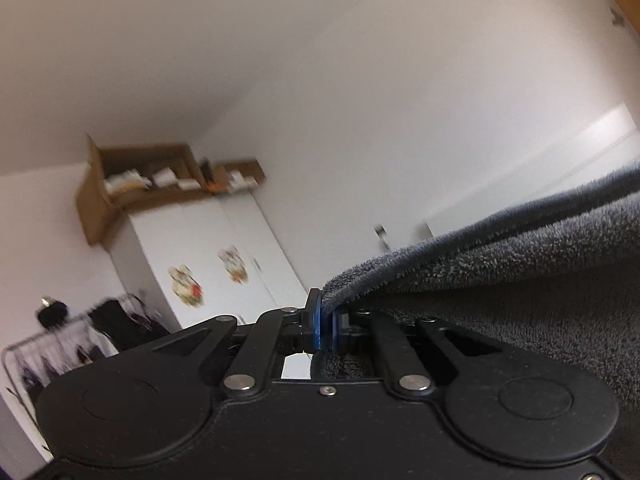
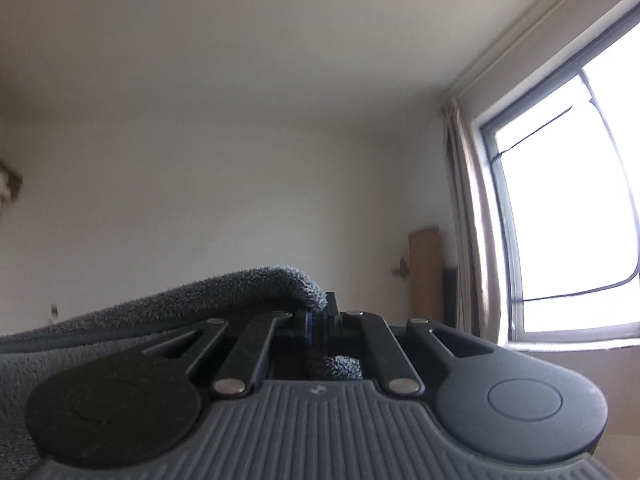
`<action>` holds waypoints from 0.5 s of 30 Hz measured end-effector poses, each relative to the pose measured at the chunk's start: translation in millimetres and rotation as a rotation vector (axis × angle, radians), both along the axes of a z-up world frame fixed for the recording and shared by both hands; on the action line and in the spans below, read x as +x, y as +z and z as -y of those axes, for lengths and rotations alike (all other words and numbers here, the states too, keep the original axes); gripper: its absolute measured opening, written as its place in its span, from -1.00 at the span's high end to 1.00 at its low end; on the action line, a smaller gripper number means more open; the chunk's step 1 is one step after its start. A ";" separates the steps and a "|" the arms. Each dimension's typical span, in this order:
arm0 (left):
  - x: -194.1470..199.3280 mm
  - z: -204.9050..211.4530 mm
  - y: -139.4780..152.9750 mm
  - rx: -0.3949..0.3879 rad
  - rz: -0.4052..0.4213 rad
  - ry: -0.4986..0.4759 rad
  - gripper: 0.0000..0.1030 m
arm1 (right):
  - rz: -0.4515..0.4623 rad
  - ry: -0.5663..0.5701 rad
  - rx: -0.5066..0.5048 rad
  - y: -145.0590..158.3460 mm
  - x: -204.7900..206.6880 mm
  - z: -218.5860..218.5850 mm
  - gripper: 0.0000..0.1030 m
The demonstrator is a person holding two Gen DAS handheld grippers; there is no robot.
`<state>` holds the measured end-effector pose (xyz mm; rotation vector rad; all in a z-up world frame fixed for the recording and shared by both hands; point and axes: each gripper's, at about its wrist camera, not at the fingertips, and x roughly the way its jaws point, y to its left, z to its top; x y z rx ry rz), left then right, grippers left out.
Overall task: Fold clothes
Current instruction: 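Raise the blanket with both grippers and shake it out over the bed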
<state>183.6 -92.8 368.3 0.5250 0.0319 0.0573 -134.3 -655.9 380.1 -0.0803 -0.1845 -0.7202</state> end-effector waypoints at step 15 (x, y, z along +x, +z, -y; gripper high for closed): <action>249.3 36.2 -177.4 0.078 -0.223 0.157 0.90 | -0.434 0.064 0.197 -262.5 320.2 45.4 0.92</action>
